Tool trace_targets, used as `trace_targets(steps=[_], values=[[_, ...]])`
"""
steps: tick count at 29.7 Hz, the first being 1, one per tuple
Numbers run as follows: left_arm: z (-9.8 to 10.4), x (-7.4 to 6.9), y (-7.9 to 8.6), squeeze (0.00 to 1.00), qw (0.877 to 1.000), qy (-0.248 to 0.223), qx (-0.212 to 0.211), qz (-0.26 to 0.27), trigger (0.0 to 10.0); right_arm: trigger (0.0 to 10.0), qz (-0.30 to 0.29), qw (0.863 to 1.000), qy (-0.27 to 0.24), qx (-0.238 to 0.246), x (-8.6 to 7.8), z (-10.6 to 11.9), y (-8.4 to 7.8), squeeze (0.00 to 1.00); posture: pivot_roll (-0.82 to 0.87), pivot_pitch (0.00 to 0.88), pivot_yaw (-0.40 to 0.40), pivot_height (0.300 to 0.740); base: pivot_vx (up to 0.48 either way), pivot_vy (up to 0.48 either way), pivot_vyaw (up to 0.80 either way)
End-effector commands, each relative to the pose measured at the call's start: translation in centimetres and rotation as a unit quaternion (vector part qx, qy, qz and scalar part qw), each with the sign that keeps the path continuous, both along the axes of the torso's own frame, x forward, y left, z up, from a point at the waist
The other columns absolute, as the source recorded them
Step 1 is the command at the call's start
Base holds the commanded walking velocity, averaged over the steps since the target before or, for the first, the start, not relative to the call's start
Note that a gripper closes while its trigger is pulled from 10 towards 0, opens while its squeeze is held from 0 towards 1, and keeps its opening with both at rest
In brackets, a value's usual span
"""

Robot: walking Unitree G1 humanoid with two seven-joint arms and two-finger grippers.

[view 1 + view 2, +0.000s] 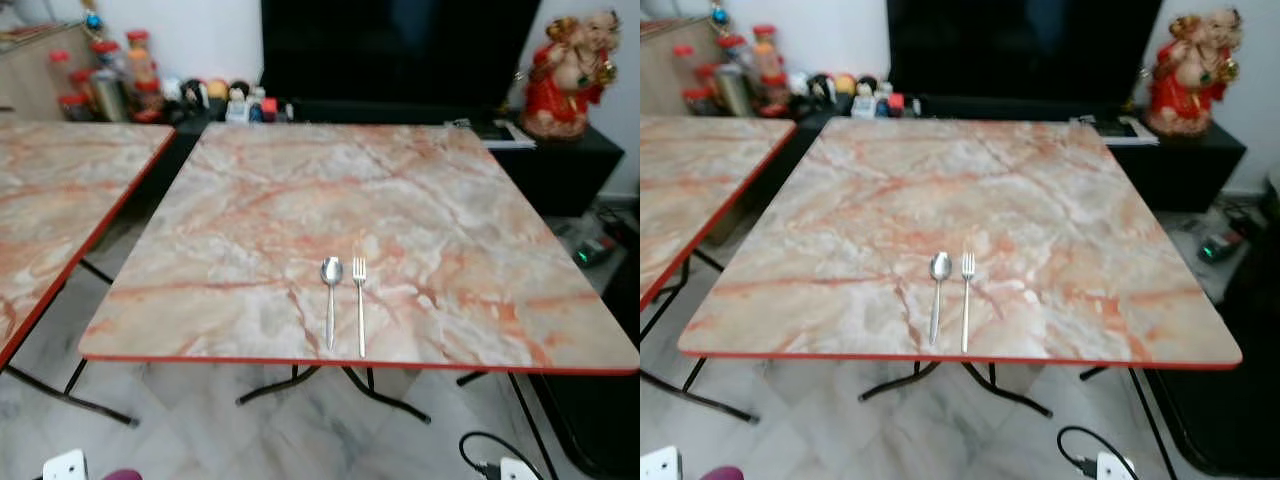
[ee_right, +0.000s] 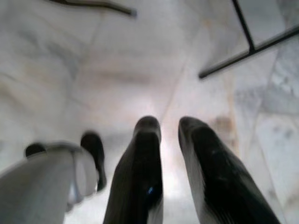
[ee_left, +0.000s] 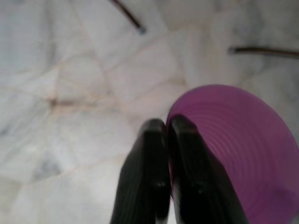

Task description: Setting the table

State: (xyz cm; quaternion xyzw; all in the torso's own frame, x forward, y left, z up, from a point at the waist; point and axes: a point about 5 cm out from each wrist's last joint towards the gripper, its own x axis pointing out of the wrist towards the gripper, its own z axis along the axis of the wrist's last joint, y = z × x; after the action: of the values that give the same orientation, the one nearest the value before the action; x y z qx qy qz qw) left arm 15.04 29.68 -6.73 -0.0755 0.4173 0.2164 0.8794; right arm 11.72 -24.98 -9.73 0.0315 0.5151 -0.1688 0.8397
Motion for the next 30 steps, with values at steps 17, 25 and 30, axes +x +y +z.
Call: trace_targets(steps=[17,25,30], values=[[0.0,0.0,0.0,0.00,1.000,0.007,0.012,-0.004,10.0,10.0,0.003,1.000,-0.018,0.008,1.0,0.2,0.5,0.00,0.02,0.000,-0.006,0.732,0.000,0.480,0.00],[-0.6,-0.6,-0.7,0.00,1.000,0.018,0.006,0.000,10.0,10.0,0.004,1.000,-0.020,0.010,1.0,0.2,0.6,0.00,0.02,0.000,-0.005,0.732,0.000,0.480,0.00],[-1.0,-0.3,-2.0,0.00,1.000,0.020,0.001,-0.005,10.0,10.0,0.003,1.000,-0.020,0.009,1.1,0.2,0.6,0.00,0.02,0.000,-0.002,0.732,0.000,0.480,0.00]])
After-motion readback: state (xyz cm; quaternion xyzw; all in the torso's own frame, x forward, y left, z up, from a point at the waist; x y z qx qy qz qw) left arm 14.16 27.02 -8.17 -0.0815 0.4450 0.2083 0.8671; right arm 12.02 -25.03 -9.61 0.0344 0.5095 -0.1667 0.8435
